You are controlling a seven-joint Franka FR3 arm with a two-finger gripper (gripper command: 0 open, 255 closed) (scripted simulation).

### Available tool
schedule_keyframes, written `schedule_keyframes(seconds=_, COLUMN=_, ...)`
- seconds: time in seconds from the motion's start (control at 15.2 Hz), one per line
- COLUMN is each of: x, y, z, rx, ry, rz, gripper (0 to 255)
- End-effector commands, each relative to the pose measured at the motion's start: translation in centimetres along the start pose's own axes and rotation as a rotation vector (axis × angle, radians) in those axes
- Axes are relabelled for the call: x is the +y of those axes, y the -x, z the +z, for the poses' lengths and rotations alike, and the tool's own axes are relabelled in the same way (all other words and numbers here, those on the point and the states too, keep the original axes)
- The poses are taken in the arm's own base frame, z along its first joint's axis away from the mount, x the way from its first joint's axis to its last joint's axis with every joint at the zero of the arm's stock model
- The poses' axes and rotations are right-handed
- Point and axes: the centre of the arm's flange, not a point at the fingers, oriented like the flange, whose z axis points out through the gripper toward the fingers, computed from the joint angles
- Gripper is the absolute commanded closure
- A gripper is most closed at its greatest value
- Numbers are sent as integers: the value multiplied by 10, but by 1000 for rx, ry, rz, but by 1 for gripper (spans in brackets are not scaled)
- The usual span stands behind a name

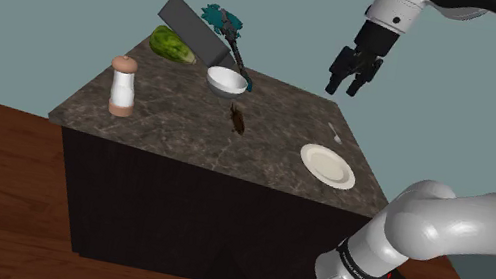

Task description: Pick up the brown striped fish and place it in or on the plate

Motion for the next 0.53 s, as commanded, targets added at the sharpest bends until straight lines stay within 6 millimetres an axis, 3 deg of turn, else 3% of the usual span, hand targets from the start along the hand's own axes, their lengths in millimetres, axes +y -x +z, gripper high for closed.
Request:
schedule_keyframes(seconds=0.0, x=0, y=0, z=0, rx=0, ry=0, rz=0, gripper=0)
schedule_keyframes(seconds=0.46, x=-8, y=-79, z=55, rx=-33, ry=9, rz=58, gripper=0)
